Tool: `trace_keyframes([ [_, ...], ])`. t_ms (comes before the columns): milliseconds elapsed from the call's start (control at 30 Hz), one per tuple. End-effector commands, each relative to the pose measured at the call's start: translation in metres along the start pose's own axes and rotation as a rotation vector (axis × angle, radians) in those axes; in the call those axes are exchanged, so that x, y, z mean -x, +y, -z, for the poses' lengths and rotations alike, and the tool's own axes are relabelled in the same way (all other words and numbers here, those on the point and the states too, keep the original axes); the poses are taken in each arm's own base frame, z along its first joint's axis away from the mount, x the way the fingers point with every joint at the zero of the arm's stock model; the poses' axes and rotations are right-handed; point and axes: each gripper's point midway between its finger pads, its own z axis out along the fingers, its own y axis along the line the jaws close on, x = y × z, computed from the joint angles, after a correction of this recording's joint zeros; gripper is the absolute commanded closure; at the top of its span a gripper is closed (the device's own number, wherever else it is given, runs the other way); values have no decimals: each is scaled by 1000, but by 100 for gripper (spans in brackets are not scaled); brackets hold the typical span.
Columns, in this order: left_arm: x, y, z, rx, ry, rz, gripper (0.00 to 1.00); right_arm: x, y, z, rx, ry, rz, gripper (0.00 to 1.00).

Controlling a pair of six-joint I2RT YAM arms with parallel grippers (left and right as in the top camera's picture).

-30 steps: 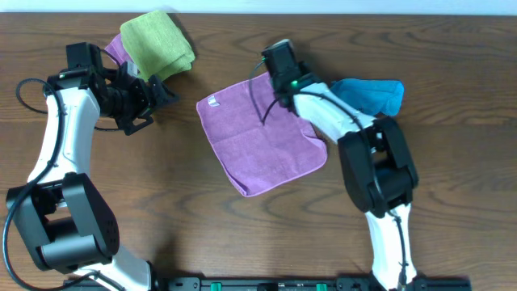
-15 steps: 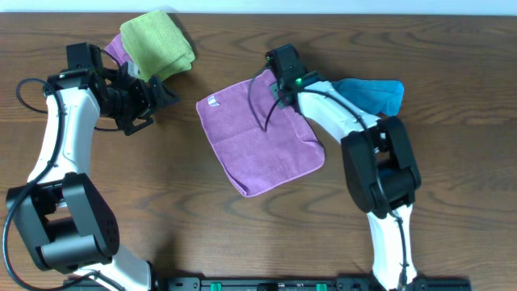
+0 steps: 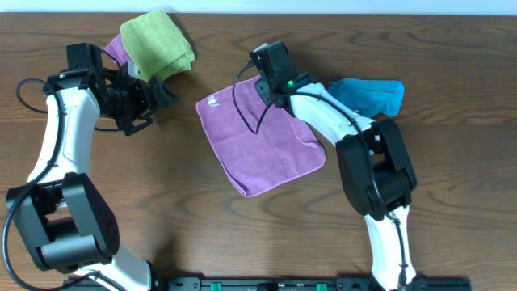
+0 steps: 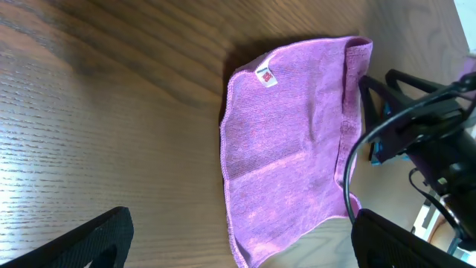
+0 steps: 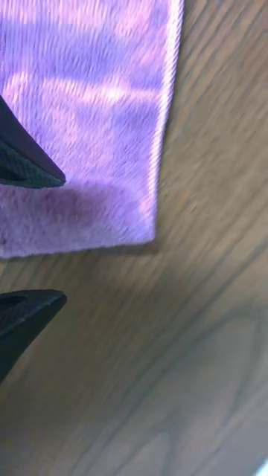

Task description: Fold the cloth

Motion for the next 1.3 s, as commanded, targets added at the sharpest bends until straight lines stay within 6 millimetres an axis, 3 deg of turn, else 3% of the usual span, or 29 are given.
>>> trace_keyframes([
  [0,2,-5,9,-5,-24,-28,5,41,25,30,66,-98,43,56],
  [100,3,-5,9,-5,-25,-28,5,46,47,35,142,-113,62,58],
  [267,3,-5,9,-5,-25,-28,5,39,69,36,247,-94,54,80],
  [467,2,-5,9,-5,-24,-28,5,24,66,18,251,-54,27,99],
  [900,2,-5,9,-5,-24,-28,5,-8,51,-20,227,26,0,99],
  [1267,2,-5,9,-5,-24,-28,5,-14,11,-32,106,35,-30,99],
])
